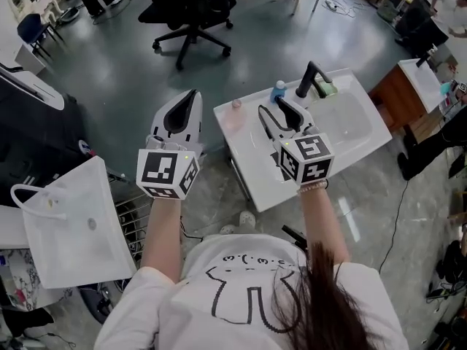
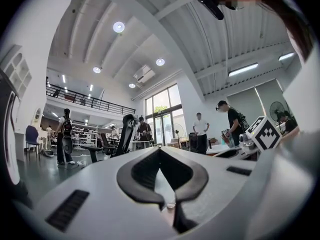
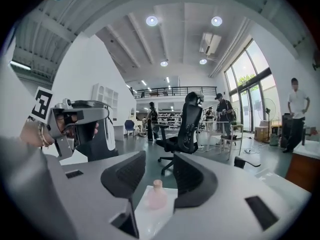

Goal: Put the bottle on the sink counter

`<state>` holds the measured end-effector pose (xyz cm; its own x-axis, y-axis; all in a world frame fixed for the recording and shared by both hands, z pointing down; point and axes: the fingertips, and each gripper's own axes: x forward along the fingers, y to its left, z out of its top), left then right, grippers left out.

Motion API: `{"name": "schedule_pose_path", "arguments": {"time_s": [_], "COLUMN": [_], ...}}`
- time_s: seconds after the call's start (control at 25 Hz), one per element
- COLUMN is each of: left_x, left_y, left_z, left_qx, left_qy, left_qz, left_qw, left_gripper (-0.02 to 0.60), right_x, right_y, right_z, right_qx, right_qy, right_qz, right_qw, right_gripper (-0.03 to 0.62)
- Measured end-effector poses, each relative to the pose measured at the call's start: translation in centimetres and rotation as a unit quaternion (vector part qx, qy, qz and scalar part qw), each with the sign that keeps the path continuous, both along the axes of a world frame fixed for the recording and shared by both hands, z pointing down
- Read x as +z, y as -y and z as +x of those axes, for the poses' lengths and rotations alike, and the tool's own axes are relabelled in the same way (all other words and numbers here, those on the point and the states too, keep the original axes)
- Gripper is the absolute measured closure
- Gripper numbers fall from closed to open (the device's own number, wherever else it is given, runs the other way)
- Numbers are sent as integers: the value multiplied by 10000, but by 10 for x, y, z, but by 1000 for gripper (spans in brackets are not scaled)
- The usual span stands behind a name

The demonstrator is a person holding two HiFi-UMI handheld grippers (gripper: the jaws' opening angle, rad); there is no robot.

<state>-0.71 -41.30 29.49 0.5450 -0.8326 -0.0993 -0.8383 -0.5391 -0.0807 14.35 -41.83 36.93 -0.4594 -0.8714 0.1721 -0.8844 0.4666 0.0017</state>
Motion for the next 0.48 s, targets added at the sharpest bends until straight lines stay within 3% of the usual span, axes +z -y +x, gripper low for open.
{"name": "schedule_pose_path", "arguments": {"time_s": [0.2,0.48], "left_x": [-7,-20], "left_y": [-11,-22], "left_z": [-1,-5], "left_qx": [28,38], "left_qy": [-47,-93], "left_qz": [95,225], "left_qw": [9999,9997], "left_gripper": [572,572], "right_x": [-34,-79], "right_y": [-24,-53], "right_z": [14,17], "right_qx": [247,426], "right_qy": [130,-215], "right_qz": [360,917], "right_qw": [9990,9946], "right_gripper": [515,565]}}
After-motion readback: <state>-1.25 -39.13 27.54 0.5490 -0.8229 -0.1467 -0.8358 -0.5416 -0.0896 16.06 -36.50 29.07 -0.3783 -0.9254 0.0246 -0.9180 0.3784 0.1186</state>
